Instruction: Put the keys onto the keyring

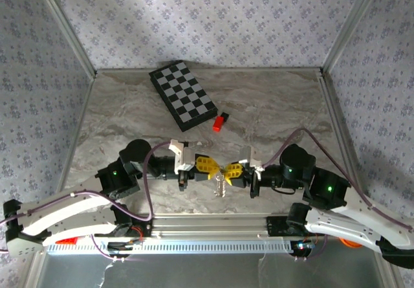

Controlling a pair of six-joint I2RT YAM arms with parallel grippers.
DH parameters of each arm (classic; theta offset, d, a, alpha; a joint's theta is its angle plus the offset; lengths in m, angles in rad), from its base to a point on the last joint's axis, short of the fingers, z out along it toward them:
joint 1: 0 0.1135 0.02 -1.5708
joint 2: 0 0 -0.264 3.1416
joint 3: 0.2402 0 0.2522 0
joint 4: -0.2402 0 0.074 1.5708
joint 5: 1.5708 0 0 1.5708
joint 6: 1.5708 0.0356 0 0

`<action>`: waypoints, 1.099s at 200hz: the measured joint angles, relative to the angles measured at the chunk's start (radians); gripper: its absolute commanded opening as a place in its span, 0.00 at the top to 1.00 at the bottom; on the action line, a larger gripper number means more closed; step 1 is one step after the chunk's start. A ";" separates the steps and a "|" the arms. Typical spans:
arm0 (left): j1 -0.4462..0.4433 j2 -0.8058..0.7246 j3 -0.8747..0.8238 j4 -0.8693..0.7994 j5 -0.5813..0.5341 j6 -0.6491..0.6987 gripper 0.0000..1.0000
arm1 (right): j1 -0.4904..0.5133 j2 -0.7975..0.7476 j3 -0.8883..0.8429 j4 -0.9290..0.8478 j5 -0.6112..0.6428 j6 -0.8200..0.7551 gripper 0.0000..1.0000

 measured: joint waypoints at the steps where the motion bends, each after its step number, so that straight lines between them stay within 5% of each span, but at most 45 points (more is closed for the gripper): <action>1: 0.000 0.001 0.000 0.000 0.000 0.000 1.00 | 0.000 0.000 0.000 -0.001 0.000 0.000 1.00; 220: 0.000 0.021 0.000 -0.043 -0.047 0.027 1.00 | 0.005 -0.039 0.060 -0.104 0.112 -0.043 1.00</action>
